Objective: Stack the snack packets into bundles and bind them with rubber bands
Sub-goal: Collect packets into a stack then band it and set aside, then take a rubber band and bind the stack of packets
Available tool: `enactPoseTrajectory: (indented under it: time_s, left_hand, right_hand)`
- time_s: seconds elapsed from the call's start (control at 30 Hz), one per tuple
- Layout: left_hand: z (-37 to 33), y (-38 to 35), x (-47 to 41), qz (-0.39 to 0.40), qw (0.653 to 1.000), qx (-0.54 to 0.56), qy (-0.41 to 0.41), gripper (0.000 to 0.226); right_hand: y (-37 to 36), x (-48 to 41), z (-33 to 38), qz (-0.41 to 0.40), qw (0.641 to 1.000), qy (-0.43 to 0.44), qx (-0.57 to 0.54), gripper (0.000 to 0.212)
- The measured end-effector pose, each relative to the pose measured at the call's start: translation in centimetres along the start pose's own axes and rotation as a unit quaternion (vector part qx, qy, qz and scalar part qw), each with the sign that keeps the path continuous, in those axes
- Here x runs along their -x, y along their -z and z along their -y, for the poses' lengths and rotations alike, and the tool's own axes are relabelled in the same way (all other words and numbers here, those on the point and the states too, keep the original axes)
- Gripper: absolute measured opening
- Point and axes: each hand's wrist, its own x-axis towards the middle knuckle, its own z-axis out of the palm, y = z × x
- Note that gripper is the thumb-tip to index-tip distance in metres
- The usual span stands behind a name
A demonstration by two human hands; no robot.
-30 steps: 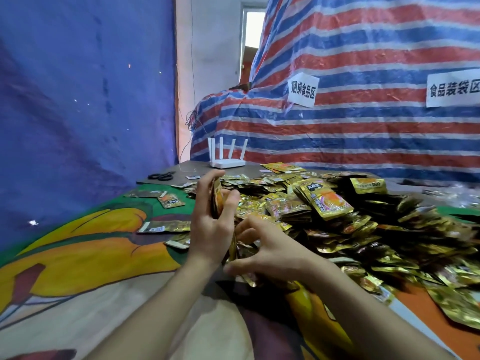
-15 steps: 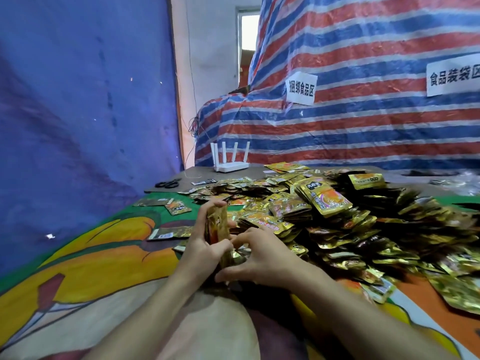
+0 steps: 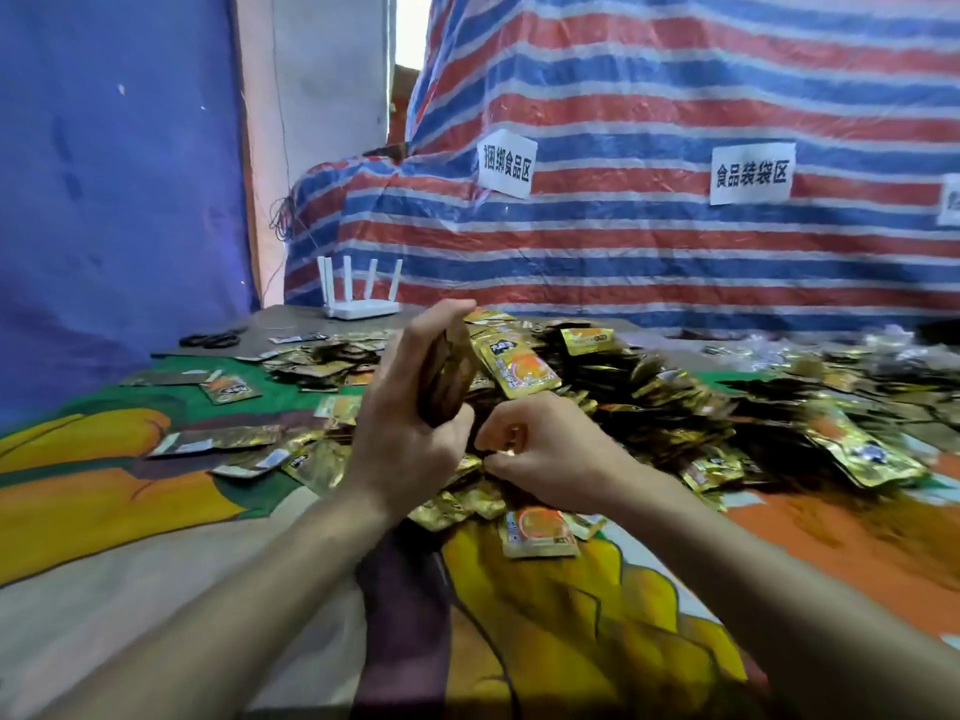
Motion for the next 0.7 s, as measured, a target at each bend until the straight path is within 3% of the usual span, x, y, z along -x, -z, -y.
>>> enactPoseTrajectory:
  time_s: [0.13,0.3,0.37,0.7]
  left_hand:
    - [-1.6,-5.1,1.3,0.079,0.985,0.138,0.060,0.077]
    - [-0.1,-7.3,4.5,0.104,0.966,0.194,0.136,0.070]
    - [0.3,-7.0,4.6,0.104,0.966,0.189,0.142,0.072]
    - [0.3,-6.6,4.5,0.110,0.964,0.189,0.149,0.077]
  right_hand:
    - [3.5,2.6,-4.3,0.002,0.985,-0.127,0.119,0.018]
    - [9.5,6.4,-12.0,-0.012,0.910,-0.288,0.299,0.003]
    - [11.3,8.1,-14.8,0.003,0.885,-0.331,0.329,0.011]
    - [12.7,12.3,-20.1,0.054,0.828,-0.412,0.375,0.019]
